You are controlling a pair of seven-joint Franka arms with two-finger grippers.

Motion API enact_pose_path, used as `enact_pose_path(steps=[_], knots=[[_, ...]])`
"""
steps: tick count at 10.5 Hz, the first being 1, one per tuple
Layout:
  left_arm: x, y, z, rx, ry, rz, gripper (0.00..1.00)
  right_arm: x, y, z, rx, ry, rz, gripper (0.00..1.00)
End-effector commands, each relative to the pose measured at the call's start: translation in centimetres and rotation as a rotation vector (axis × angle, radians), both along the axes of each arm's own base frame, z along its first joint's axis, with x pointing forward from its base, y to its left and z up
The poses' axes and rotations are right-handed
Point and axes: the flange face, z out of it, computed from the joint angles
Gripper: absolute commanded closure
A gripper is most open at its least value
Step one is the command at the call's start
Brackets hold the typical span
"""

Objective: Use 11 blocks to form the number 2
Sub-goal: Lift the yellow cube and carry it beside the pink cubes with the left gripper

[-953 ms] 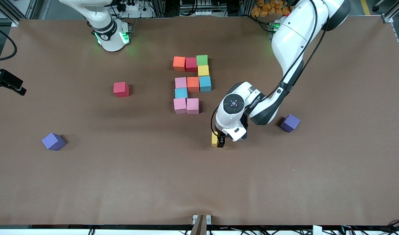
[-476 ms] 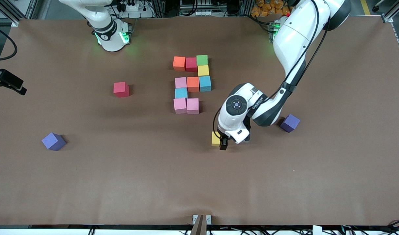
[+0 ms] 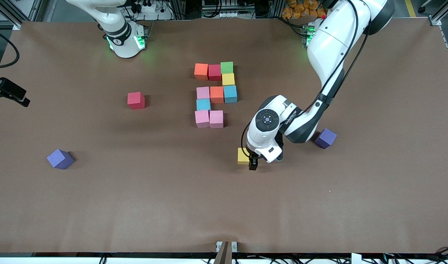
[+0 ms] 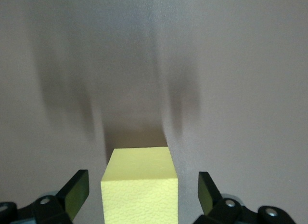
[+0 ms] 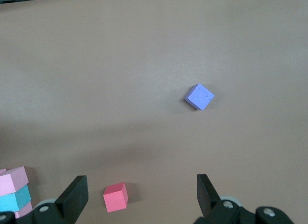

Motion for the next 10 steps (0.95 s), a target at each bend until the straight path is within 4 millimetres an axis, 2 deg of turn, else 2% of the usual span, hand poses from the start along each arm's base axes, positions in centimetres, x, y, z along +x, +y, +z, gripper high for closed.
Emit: enact_pose_path(steps=[1,10], knots=[[-0.37,-0.65,-1.08,0.022,-0.019,-0.022,0.0,-0.14,-0.23,0.36,0.009,0.001,0.001,0.0],[-0.7,-0.74,-1.81,0.033,-0.013,-0.052,0.0,-0.17,-0.13,0.17,0.011,0.009,-0.002,0.0]])
